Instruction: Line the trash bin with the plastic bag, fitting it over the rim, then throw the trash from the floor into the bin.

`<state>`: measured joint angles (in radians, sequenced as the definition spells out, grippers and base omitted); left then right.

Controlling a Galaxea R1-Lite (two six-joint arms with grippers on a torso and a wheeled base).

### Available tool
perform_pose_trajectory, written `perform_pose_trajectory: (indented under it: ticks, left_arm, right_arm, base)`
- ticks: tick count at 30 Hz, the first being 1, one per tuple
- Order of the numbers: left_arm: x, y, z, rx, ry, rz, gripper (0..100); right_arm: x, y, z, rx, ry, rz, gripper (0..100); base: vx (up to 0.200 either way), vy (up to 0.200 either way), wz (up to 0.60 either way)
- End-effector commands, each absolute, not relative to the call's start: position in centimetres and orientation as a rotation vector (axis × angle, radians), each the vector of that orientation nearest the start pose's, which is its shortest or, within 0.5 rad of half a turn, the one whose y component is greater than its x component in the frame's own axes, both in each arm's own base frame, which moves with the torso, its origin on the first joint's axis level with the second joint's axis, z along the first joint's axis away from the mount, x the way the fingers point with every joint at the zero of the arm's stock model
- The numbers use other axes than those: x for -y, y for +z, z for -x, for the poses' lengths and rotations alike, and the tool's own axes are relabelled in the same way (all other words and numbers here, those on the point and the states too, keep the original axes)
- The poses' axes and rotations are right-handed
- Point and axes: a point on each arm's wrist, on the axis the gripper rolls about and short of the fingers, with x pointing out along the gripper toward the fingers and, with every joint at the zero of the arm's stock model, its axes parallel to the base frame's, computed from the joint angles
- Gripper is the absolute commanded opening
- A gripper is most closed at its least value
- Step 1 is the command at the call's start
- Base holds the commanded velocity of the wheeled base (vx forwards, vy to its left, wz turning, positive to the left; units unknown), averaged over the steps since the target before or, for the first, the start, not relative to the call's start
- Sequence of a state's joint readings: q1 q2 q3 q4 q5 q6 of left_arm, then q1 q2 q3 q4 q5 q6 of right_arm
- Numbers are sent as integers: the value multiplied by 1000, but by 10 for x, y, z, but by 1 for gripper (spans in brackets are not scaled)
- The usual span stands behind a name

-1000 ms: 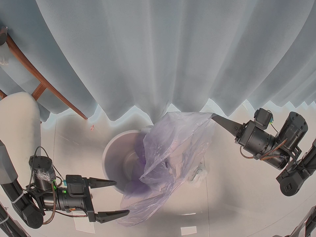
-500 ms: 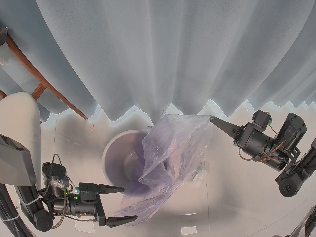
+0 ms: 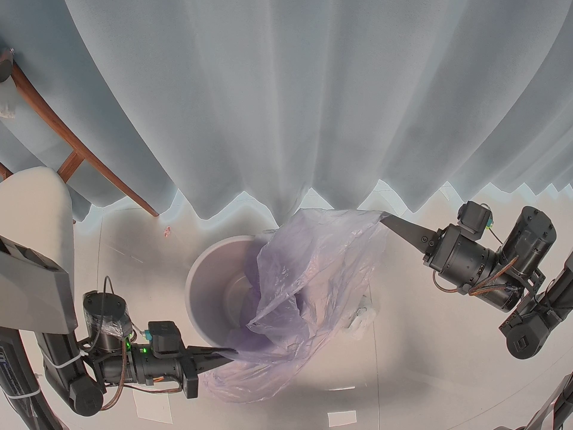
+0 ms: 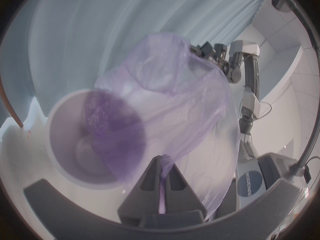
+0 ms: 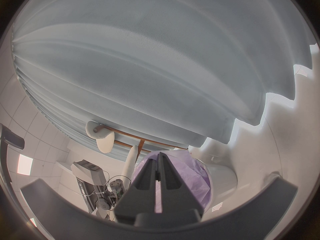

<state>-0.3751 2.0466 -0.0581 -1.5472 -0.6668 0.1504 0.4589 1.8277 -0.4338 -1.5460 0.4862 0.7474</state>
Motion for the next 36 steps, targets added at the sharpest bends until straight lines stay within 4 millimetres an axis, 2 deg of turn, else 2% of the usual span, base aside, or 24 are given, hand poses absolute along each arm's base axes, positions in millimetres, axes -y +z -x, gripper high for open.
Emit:
perform_pose_trajectory:
  ticks: [1, 5, 9, 20, 27, 32, 36]
  left_arm:
    - [91, 72, -209, -226, -1015, -19, 0]
    - [86, 114, -205, -101, -957, 101, 0]
    - [87, 139, -206, -32, -918, 209, 0]
    - [94, 158, -218, -12, -927, 356, 0]
    - [102, 177, -220, -26, -982, 533, 0]
    - [102, 183, -215, -36, -999, 590, 0]
    - [105, 189, -220, -31, -1010, 631, 0]
  right_arm:
    - [-133, 143, -244, -215, 955, -679, 0]
    - [-138, 137, -242, -244, 964, -674, 0]
    - [-139, 134, -243, -241, 963, -655, 0]
    - [-157, 126, -232, -298, 1021, -649, 0]
    - [-157, 128, -232, -302, 1023, -672, 0]
    - [-157, 128, -232, -297, 1026, -676, 0]
    - [-157, 128, -232, -296, 1026, -675, 0]
  base:
    - [0, 0, 0]
    - [0, 0, 0]
    - [0, 0, 0]
    - [0, 0, 0]
    - [0, 0, 0]
    - [0, 0, 0]
    - [0, 0, 0]
